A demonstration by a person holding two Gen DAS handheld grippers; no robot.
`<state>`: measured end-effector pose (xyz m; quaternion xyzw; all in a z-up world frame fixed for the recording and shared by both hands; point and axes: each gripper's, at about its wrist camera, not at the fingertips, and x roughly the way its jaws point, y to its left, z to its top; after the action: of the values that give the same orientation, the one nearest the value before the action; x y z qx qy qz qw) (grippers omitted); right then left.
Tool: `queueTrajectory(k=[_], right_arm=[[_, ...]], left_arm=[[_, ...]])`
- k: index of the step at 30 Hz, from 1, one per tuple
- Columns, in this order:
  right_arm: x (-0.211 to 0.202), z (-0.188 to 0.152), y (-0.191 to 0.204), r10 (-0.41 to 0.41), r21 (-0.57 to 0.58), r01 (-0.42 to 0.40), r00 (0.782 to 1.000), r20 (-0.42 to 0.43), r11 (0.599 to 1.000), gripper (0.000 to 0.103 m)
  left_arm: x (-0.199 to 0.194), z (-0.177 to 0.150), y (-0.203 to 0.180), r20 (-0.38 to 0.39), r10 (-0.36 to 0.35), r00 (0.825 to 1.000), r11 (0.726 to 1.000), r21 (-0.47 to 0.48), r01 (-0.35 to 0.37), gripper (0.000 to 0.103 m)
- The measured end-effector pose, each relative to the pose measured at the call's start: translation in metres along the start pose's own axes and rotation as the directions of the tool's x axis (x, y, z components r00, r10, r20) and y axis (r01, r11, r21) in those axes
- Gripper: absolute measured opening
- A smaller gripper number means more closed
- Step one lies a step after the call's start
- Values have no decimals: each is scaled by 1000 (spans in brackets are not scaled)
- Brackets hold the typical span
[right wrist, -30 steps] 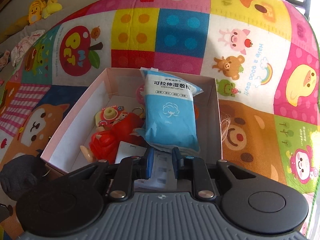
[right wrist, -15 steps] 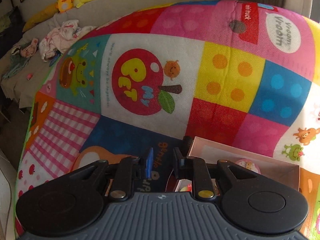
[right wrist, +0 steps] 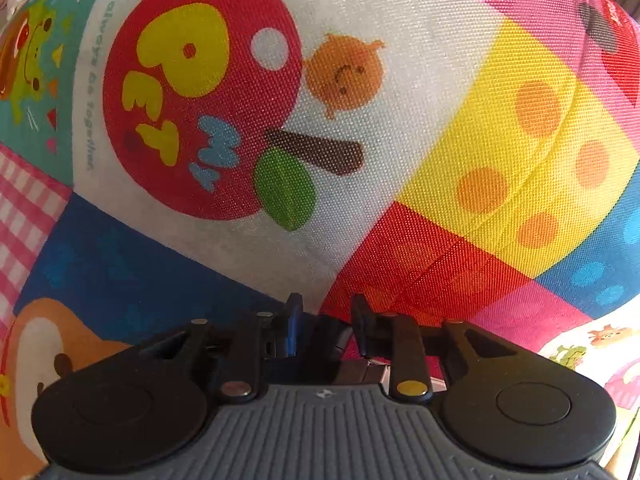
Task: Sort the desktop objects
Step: 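Grasp the upright black cylinder on the mat with the right gripper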
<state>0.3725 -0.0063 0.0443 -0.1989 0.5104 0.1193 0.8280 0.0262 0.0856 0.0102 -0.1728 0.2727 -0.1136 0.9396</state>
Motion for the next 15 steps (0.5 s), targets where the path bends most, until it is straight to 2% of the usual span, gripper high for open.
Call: queueTrajectory(k=[1,2,3,5,7,8,12,15], right_arm=[[-6,-1,0,63,9,-63,998,3,998,30],[-16,-2,-3,203,25,-203,979,13,979,28],[-26,-3,-5,274,38,-275,961,35,961,28],[-43,-5,0,262,4,-263,961,86,965,33],[-52,-8,8,216,-64,-210,970,109,976,51],[-52,-10,12,207,-86,-199,973,103,976,54],[-42,-23,21,224,-115,-216,973,58,970,54],[-31,-35,33,265,-123,-258,964,36,958,53]], left_arm=[[0,0,0,0,-1,1000,1000,1,1,103],[-1,0,0,2,-3,1000,1000,1,3,103],[-1,0,0,2,-3,1000,1000,0,3,103],[0,0,0,0,-3,1000,1000,-1,3,103],[0,0,0,-2,-2,1000,1000,-1,2,103],[0,0,0,-2,-3,1000,1000,-2,3,103],[0,1,1,-5,-4,1000,1000,-8,4,103],[1,1,3,-8,-11,1000,1000,-16,10,103]])
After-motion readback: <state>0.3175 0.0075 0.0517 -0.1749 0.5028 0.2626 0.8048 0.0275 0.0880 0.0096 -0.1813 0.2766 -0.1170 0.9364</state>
